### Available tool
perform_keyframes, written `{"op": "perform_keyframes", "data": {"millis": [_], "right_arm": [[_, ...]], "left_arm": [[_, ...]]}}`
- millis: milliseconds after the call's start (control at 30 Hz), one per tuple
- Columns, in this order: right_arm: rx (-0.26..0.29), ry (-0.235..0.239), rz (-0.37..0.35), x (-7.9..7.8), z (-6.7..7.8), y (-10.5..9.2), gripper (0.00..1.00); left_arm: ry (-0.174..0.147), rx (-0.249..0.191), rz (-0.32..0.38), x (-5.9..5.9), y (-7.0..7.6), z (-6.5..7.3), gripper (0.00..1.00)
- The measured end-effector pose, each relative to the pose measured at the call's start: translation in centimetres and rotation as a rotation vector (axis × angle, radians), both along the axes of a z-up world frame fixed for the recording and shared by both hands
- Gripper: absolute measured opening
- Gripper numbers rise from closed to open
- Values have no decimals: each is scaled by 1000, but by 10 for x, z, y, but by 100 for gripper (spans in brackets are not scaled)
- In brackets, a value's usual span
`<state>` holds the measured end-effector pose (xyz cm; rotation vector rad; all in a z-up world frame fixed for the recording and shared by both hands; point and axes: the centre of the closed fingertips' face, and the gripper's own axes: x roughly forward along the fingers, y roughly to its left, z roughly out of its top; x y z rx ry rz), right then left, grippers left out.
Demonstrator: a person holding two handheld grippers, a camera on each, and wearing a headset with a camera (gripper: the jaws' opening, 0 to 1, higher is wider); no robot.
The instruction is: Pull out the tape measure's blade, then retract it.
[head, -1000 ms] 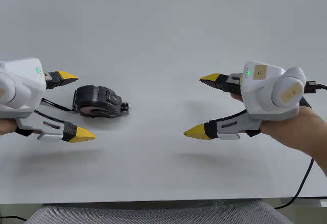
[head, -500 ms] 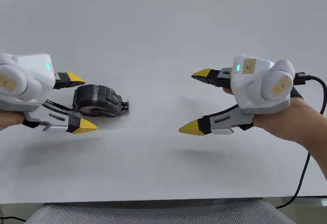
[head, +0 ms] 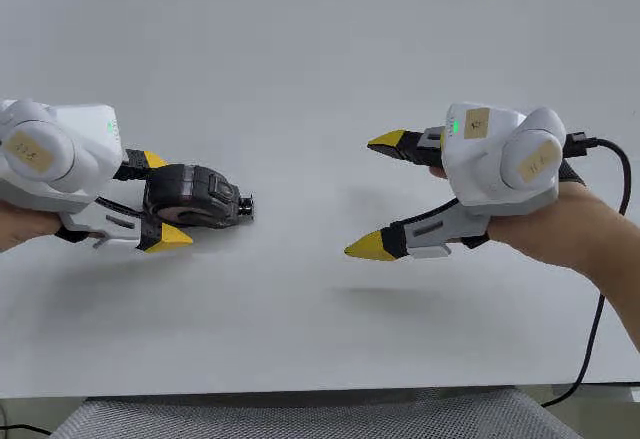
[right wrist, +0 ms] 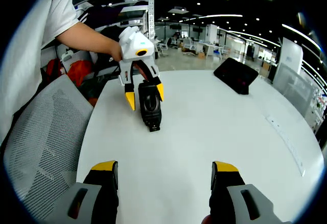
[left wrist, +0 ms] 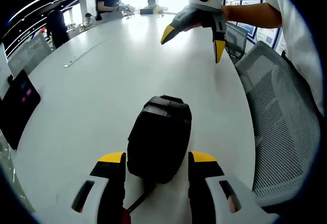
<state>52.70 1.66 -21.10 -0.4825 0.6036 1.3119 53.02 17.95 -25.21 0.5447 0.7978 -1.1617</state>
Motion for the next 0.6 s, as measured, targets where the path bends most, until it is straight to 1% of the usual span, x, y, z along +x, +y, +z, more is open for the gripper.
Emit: {"op": "perform_keyframes", "data": {"millis": [100,167,267,433,533,600], "right_arm": [[0,2,2,0,-1,1,73],[1,3,2,0,-1,2,73],[14,9,-1,0,0,4,73],[14,8,0,0,-1,4,73],[13,9,1,0,-1,5,73],[14,10,1,-1,-1,5,73]], "left_arm": [[3,5,-6,0,0,-1,41],[3,19,-13,0,1,-3,39],[7,21,-13,1,1,-4,37],[8,30,-16,2,2,-5,34],[-3,44,-27,4,3,-6,32],[-2,49,-29,4,3,-7,31]]}}
